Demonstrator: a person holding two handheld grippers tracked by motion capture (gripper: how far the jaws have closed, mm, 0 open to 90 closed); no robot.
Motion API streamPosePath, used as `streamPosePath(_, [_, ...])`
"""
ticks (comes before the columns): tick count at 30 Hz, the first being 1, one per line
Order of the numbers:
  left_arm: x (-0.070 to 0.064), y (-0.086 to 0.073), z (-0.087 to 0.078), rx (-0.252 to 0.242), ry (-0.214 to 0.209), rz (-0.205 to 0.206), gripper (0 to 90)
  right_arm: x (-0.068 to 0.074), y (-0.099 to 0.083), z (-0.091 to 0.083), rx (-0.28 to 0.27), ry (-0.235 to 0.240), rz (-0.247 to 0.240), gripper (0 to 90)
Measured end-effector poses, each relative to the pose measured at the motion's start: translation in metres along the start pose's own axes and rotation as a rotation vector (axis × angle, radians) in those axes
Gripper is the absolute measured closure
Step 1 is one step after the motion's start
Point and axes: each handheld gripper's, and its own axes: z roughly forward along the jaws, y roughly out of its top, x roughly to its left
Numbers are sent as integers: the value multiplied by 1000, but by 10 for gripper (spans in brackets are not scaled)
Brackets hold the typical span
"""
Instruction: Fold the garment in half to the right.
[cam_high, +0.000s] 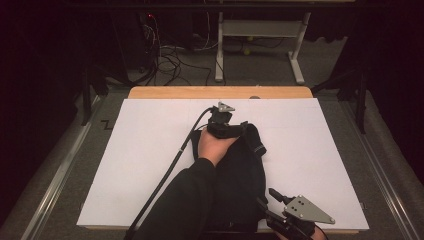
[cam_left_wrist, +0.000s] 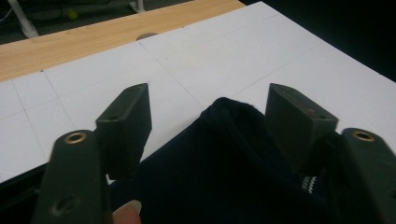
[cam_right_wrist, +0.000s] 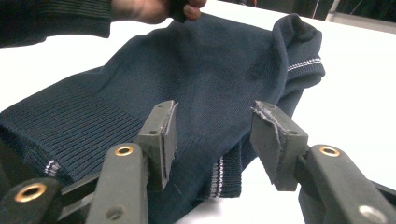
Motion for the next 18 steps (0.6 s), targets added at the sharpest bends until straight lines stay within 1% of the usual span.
streamPosePath(3, [3,-7,-9,-5,-2,16,241,1,0,0,-1,-1,-4,518])
streamPosePath(4, [5,-9,-12,0,-3,17,210,1,0,0,-1,0,-4,518])
streamPosePath(6, [10,-15,-18,10,-9,21,163,1,0,0,-1,-1,-6,519])
streamPosePath(10, [21,-29,-33,4,-6,23,119,2,0,0,3,-1,-8,521])
streamPosePath(12, [26,-36,-40,6,-19,18,117,3,1,0,2,-2,-9,522])
streamPosePath(14, [31,-43,-48,5,-27,15,71,4,1,0,3,-2,-10,523])
streamPosePath(16, [35,-50,-56,-5,-36,9,58,4,1,1,4,-3,-10,523])
streamPosePath(17, [37,-53,-61,-4,-39,7,6,4,1,1,5,-5,-12,524])
streamPosePath(18, [39,-56,-65,-1,-46,5,0,4,1,1,4,-5,-13,524])
